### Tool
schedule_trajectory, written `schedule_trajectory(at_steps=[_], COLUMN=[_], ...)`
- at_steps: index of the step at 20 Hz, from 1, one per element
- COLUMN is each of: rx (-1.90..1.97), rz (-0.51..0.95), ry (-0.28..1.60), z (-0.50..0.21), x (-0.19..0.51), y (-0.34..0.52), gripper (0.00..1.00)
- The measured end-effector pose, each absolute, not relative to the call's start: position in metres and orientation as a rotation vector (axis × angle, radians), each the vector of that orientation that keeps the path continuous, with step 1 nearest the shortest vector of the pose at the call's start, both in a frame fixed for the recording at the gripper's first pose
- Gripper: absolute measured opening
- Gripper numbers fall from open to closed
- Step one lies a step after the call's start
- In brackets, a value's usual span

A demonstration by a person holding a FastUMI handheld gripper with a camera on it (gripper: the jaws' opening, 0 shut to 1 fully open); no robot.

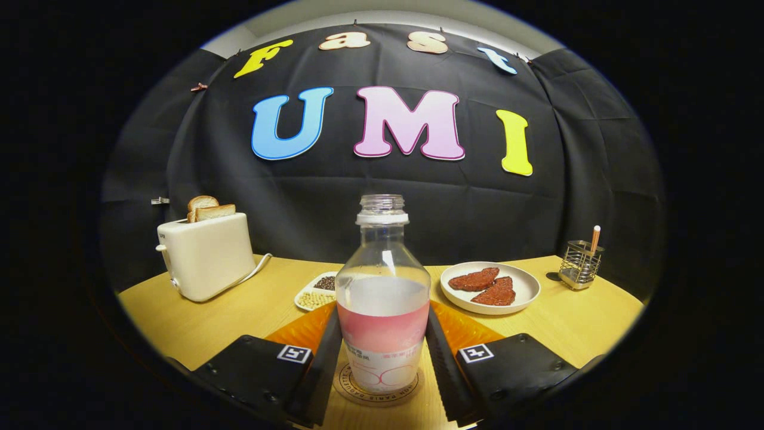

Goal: Take the bottle from table, then pour the juice into the cup, finally place the bottle on the coaster

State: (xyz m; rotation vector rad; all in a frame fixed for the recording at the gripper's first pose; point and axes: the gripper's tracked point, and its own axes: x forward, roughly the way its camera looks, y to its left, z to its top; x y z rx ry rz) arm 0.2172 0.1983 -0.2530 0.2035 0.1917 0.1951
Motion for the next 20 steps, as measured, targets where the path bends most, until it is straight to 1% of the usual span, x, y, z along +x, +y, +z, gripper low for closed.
schedule_trajectory(at_steps=[6,8,9,14,20], rx=[0.218,0.235,0.243,0.266,0.273], rz=[0.205,0.213,0.210,0.211,0.239], ry=[0.206,0.224,0.232,0.243,0.227], z=[-0.257,-0.259,-0.260,-0.251,-0.217], x=[0.217,0.215,0.214,0.203,0.170], y=[0.198,0.199,0.198,0.190,0.175], gripper=[0.77,0.90,0.99,1.00,1.00])
